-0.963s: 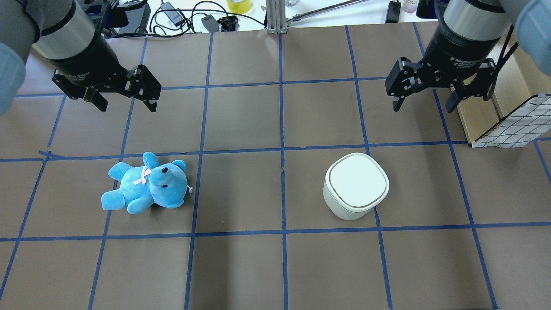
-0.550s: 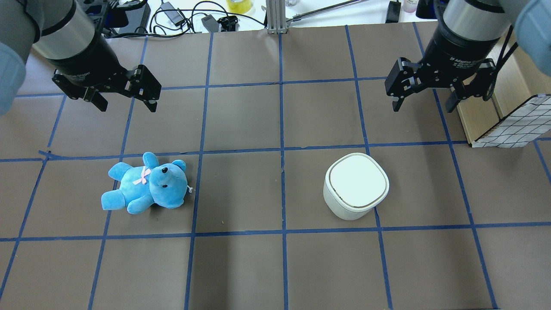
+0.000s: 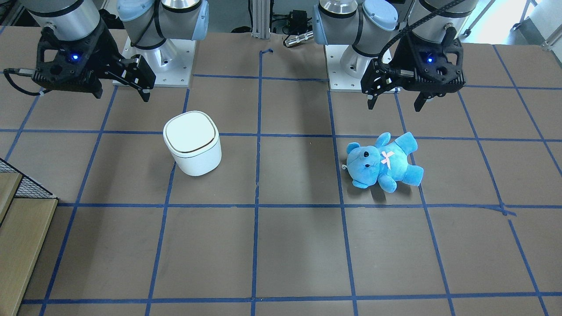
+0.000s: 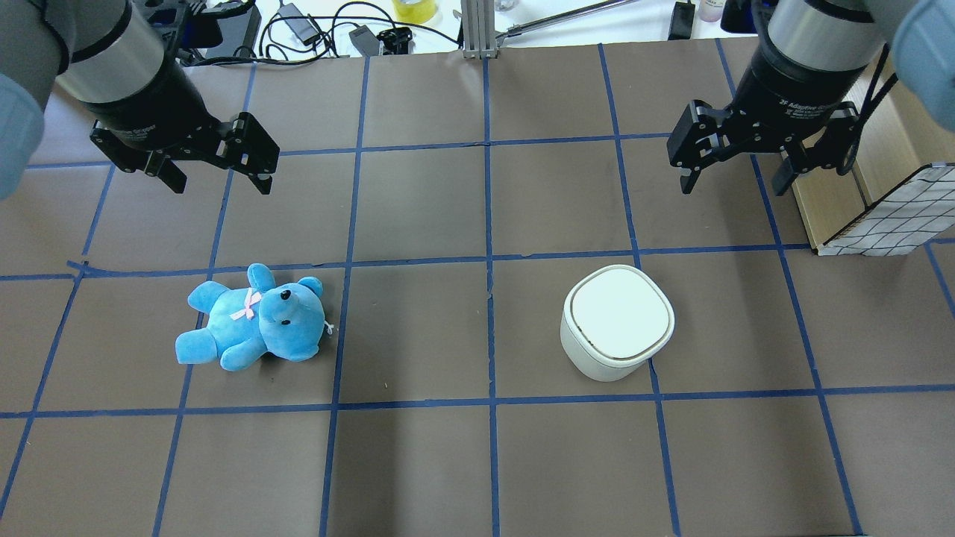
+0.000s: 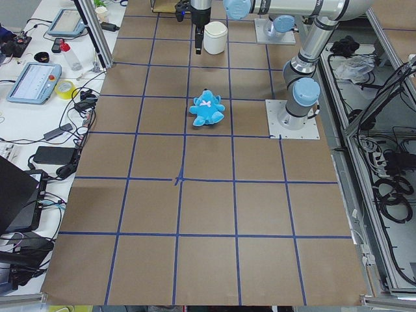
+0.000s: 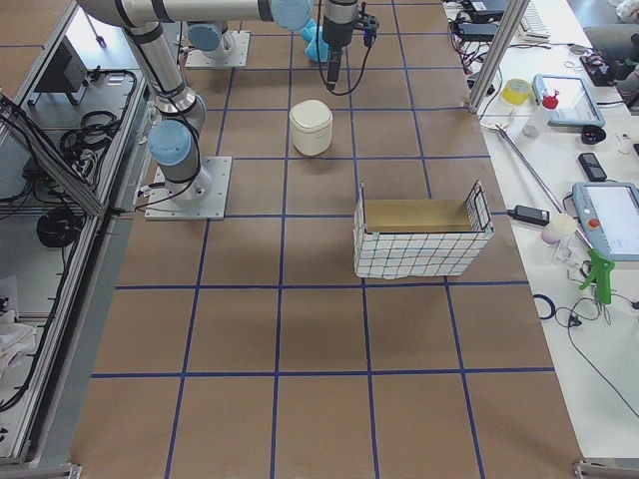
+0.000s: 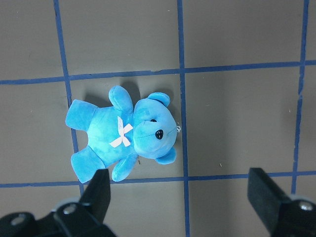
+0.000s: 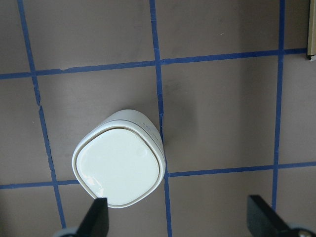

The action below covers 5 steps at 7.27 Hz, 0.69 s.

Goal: Open trash can with right arm

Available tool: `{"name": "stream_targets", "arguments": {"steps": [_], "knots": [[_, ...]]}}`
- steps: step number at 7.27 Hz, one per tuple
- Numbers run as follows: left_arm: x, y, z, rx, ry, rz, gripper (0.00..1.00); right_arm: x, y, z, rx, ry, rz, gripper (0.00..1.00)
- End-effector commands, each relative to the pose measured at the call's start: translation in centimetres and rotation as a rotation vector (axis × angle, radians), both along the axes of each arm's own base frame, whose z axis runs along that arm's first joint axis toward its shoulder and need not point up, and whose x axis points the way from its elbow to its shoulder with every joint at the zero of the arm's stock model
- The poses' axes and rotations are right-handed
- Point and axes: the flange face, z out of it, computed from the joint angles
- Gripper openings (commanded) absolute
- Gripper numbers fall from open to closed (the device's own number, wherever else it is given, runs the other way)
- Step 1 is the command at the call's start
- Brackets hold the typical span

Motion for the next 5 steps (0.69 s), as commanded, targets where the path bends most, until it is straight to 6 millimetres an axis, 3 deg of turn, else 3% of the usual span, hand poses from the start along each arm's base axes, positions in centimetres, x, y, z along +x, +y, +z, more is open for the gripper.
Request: {"name": "stream_targets", "arguments": {"steps": [1,5], "knots": [[-0.7,-0.1,-0.26,0.005,0.025,-0.012,1.0,0.01,-0.04,0.04,-0.004,-0.001,-0.002,1.0],[-0.99,-0.28,-0.43,0.004,0.046,-0.015,1.0,0.74,0.07,0.3,-0.012,-0.011,-0.059,1.0]]}}
